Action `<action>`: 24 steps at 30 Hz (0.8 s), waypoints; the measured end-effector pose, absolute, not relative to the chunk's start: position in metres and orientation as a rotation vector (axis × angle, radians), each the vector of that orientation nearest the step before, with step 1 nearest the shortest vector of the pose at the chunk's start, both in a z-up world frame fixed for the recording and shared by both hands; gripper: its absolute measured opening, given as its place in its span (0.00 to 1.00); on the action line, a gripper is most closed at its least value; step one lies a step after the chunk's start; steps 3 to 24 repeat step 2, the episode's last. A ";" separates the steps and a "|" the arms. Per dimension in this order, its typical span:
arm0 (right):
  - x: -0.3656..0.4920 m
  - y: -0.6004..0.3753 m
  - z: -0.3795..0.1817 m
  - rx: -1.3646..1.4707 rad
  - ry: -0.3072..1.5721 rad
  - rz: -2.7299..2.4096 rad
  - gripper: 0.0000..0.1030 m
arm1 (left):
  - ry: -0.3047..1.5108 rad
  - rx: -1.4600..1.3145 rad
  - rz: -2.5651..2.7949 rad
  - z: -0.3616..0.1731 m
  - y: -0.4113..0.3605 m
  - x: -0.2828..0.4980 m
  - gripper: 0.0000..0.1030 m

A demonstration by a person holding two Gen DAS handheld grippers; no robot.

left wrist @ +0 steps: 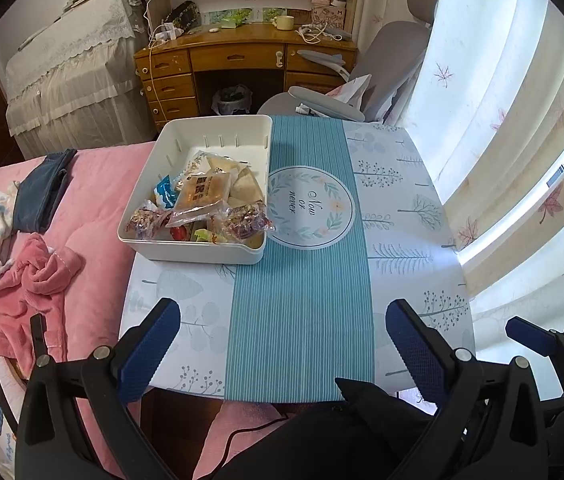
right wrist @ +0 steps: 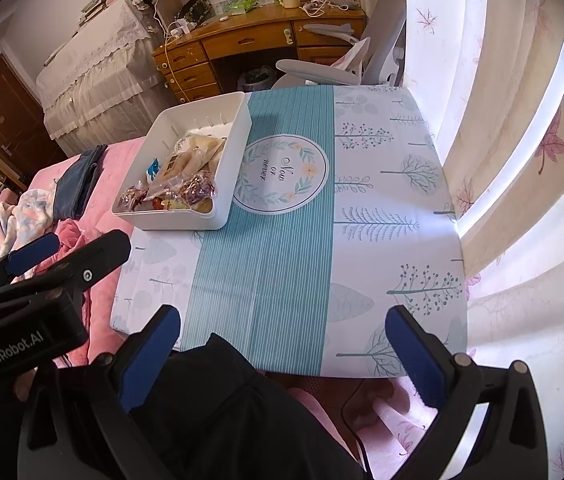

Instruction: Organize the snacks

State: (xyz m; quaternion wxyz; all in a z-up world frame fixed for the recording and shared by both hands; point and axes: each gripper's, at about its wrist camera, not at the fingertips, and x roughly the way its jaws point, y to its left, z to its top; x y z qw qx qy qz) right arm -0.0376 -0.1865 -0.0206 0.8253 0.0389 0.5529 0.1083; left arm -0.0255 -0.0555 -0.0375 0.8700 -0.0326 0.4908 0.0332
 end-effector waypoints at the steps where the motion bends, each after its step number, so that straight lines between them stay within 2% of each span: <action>1: -0.038 -0.187 -0.021 0.084 1.177 0.232 1.00 | 1.027 -0.067 0.069 -0.038 -0.056 -0.026 0.99; 24: -0.037 -0.188 -0.022 0.085 1.179 0.234 1.00 | 1.028 -0.066 0.070 -0.038 -0.057 -0.025 0.99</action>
